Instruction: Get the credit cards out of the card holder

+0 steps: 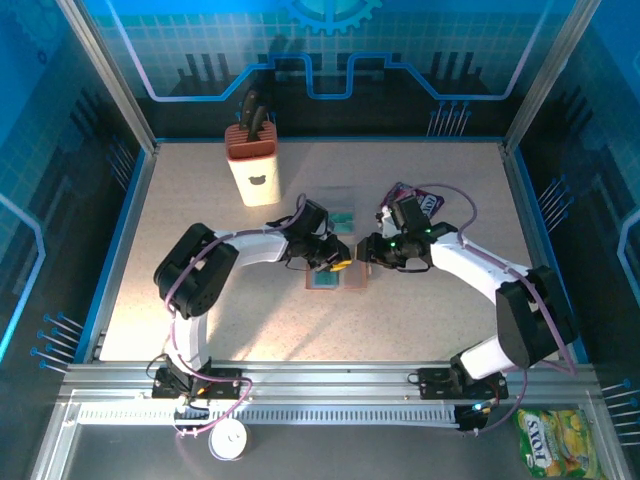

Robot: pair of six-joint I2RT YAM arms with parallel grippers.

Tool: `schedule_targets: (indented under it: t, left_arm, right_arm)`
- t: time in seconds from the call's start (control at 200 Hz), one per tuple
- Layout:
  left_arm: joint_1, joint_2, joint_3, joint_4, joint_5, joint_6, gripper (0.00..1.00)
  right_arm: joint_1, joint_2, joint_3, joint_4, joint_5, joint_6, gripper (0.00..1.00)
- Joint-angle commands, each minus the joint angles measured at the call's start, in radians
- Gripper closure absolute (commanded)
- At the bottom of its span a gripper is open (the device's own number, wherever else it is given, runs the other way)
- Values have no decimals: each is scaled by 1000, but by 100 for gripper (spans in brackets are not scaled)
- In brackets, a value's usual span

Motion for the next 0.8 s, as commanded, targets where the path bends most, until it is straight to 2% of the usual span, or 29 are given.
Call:
schedule_targets:
  t: [0.0, 0.505, 0.795]
  left_arm:
    - [18, -63, -46, 32, 34, -2, 79]
    - [128, -201, -216, 68, 66, 21, 80]
    - [145, -219, -249, 77, 65, 23, 80]
  right_arm:
    - [38, 34, 58, -21, 18, 21, 60]
    - [165, 182, 221, -54, 71, 46, 60]
    - [194, 226, 243, -49, 74, 51, 60]
